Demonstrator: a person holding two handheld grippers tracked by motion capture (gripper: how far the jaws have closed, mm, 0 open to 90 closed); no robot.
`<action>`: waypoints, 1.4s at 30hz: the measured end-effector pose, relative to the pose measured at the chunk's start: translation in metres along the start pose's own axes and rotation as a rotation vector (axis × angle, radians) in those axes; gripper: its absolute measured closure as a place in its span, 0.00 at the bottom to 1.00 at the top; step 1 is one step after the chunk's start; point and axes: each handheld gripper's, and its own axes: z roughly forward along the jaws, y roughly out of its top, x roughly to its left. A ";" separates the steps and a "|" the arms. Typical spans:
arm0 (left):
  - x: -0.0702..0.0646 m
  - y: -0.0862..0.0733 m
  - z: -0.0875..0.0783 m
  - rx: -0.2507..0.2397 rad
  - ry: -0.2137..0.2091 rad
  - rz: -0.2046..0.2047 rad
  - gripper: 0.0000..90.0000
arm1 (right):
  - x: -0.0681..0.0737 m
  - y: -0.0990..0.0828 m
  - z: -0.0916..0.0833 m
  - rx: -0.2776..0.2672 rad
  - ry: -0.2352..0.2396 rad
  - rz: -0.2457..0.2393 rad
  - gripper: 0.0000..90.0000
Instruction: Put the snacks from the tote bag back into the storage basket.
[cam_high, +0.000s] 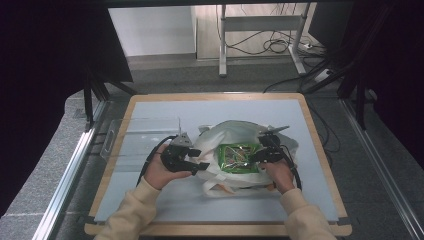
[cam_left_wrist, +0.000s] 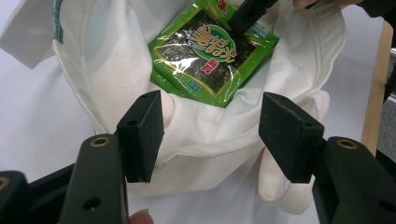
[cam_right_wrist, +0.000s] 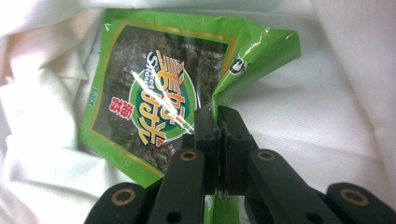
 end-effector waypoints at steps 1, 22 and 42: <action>0.000 0.000 0.000 -0.003 -0.002 -0.005 0.45 | 0.001 -0.001 -0.006 -0.014 0.005 -0.010 0.96; 0.002 -0.002 0.000 -0.002 -0.017 -0.015 0.44 | 0.004 -0.001 -0.057 -0.147 0.032 -0.145 0.97; 0.001 0.001 -0.009 -0.011 0.011 0.007 0.43 | -0.007 0.001 -0.084 -0.270 0.123 -0.266 0.97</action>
